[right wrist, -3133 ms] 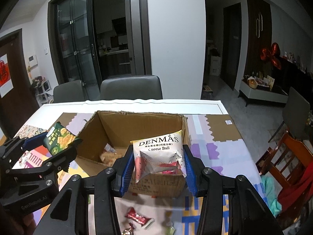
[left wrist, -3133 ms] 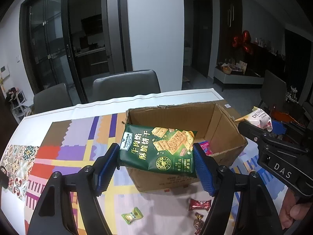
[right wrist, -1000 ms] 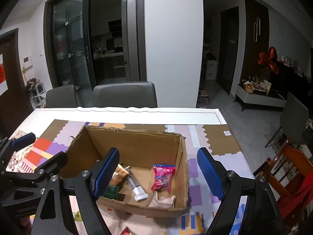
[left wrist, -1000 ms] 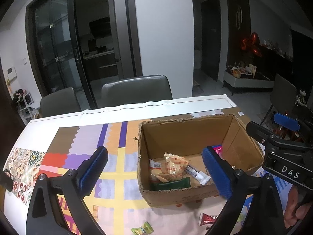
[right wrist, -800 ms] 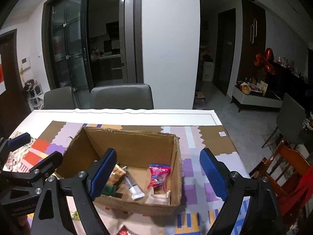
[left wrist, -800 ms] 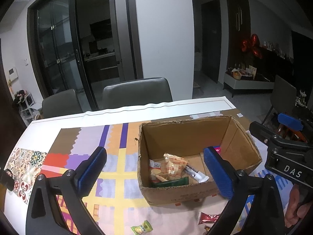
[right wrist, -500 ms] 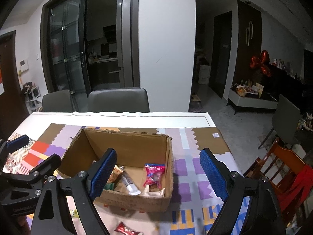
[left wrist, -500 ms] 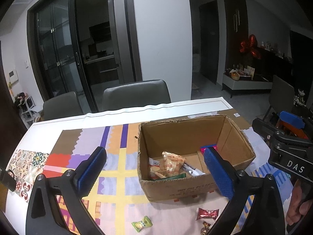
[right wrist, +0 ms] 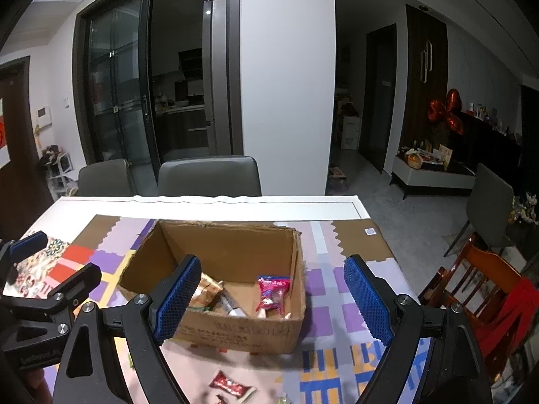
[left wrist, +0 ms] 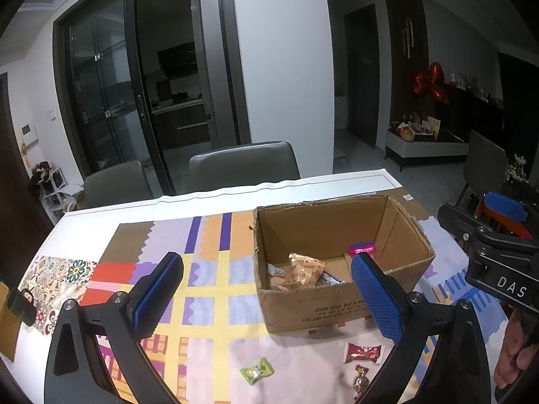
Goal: Organize snacks
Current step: 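Withdraw both open tools from the box toward the remaining candies, then grasp the green candy with left tool while right tool grasps the gold-wrapped candy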
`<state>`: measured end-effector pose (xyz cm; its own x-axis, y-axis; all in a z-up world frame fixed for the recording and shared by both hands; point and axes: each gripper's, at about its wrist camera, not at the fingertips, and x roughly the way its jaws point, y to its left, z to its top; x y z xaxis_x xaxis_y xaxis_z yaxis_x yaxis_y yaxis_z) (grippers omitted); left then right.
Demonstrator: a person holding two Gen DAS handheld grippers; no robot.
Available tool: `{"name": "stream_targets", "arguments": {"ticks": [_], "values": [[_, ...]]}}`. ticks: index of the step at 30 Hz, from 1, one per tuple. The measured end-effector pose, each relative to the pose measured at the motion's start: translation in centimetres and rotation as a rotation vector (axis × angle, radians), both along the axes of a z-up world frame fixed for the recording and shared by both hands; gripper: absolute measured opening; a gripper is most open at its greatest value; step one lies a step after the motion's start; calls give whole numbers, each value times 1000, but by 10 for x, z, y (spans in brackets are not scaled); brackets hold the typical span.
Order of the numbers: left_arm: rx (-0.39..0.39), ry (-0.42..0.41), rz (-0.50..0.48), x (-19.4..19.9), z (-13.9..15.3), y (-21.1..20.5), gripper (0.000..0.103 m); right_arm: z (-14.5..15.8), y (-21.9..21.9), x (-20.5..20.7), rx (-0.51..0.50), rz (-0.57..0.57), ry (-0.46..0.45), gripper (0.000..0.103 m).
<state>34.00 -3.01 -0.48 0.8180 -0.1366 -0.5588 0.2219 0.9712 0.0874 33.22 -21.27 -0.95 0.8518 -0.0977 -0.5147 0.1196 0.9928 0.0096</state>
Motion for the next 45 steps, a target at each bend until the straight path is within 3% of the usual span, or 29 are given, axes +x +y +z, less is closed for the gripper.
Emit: {"name": "stream_targets", "arguments": {"ticks": [18,45], "values": [[5,19,-34,-21,-19,31,102,-20,32,-30,3,-28,40,88],[30,86,-127,-23,-86,62,101,-85,71,-48,-17,-85,132,87]]}}
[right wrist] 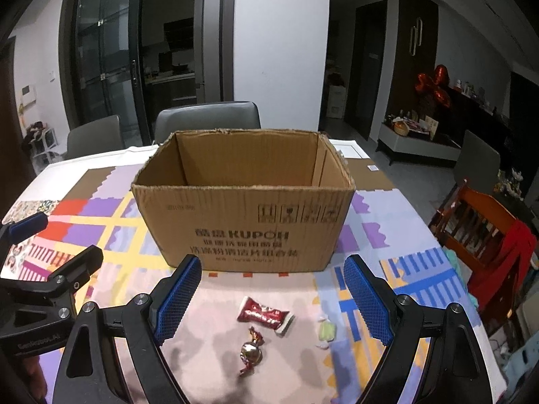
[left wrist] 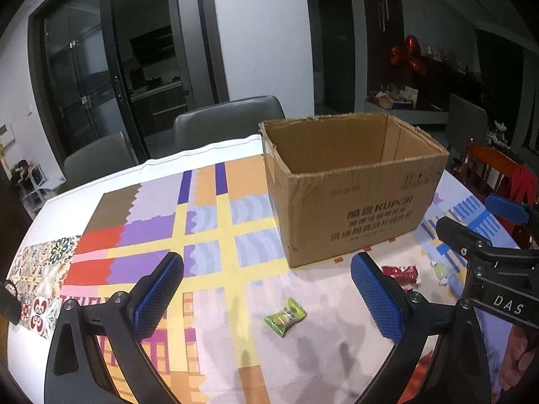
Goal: Organize snacks
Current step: 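Grasp the green candy with left tool while right tool grasps the gold-wrapped candy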
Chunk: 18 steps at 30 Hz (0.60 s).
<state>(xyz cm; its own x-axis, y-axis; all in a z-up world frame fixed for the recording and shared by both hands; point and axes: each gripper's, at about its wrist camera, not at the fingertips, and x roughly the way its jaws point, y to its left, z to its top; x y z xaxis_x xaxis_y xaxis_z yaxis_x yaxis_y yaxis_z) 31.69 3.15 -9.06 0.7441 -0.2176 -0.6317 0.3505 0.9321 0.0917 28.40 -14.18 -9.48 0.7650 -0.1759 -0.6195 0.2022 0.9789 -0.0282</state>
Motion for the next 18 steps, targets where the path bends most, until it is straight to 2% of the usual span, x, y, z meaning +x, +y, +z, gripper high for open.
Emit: {"name": "stream_targets", "arguments": {"ticks": [9,13,18], "values": [[5,18,-50,2,-29,5,101,-34,4,-2,47,-39,57,87],[36,27,-78,4,-45,2,99,-49,7,-4,59,-46,86,87],[40,64,-100,6,-64,2,99,-64,10,-6,56,-53,115,87]]}}
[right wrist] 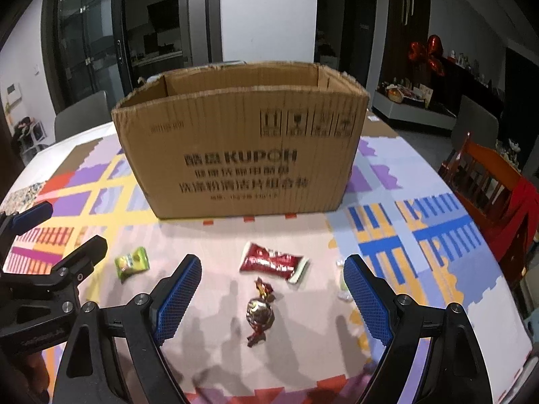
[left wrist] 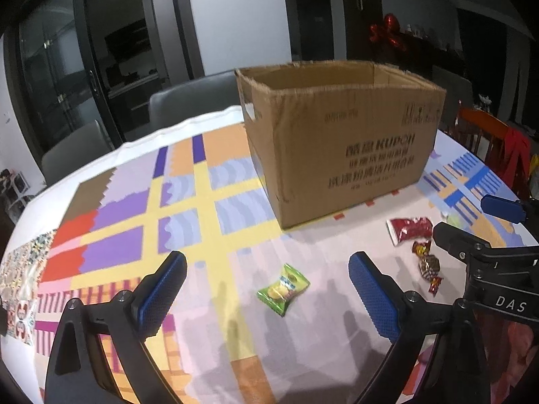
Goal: Organize snacks
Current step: 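Grasp the green candy with left tool while right tool grasps the gold-wrapped candy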
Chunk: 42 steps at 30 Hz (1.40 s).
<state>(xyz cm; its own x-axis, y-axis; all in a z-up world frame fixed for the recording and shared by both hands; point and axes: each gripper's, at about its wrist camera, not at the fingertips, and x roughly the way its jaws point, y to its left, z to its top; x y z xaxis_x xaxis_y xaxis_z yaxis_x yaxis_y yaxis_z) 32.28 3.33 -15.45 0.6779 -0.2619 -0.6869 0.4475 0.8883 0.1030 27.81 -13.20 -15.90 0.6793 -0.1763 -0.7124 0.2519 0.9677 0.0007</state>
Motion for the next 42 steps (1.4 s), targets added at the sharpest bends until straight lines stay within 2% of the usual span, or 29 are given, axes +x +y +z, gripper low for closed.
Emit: {"name": "stream_targets", "arguments": {"ticks": [4,14,19,21,24,28,30,35,37,39,41,42], "values": [[0,29,-21,3,-15,0,98,-13,0,1,5,-4,28,87],[34,94,-55,19,-46,2,83,-33,6,6,12,-48,61,87],[48,120,-74,25,-58,2,80,-44,9,9,6,-66,96,78],[40,135,-85,27,-62,1,73,-49,9,11,10,-65,112,71],[44,139,-102,29,-65,-3,66,-54,9,12,20,-72,126,67],[28,139,-119,31,-65,-4,57,-60,8,12,31,-76,141,65],[15,145,-126,31,-65,-5,49,-62,8,13,42,-78,152,58],[1,149,-142,25,-65,-8,34,-67,4,11,70,-79,158,49],[-10,161,-138,24,-65,-8,28,-66,3,11,78,-79,151,42],[-15,167,-124,22,-64,-9,26,-66,2,11,91,-73,145,29],[-15,166,-114,21,-64,-9,26,-65,2,11,99,-63,144,23],[-16,168,-109,20,-64,-9,26,-65,2,11,101,-60,143,23]]}}
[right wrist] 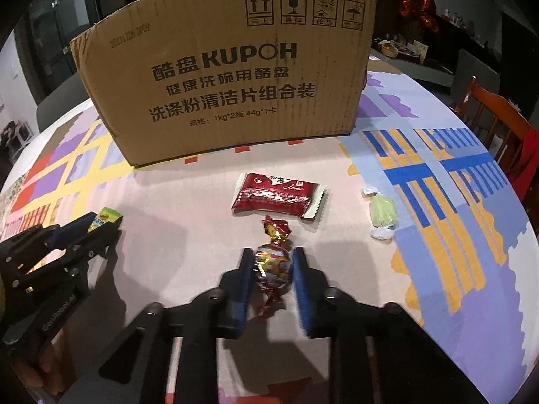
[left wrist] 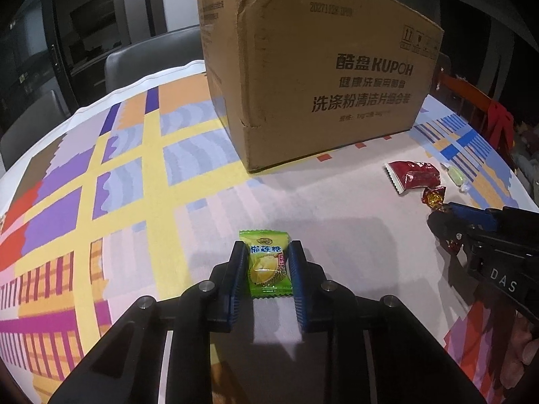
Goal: Organize snacks
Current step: 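Grasp the green candy with left tool while right tool grasps the gold-wrapped candy, then lift both held candies and carry them over the cardboard box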
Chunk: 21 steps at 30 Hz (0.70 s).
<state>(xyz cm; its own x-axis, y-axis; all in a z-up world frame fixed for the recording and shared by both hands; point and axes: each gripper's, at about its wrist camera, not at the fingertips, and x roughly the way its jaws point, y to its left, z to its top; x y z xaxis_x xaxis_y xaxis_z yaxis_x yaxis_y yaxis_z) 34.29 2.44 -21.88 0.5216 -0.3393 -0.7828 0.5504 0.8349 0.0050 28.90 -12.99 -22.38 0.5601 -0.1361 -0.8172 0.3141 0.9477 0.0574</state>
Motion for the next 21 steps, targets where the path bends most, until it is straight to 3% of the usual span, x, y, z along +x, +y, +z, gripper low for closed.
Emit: {"name": "stream_targets", "arguments": {"ticks": [21], "values": [[-13,9,131,-13,18,13,24,16,2,-2,25,47,-28,23]]}}
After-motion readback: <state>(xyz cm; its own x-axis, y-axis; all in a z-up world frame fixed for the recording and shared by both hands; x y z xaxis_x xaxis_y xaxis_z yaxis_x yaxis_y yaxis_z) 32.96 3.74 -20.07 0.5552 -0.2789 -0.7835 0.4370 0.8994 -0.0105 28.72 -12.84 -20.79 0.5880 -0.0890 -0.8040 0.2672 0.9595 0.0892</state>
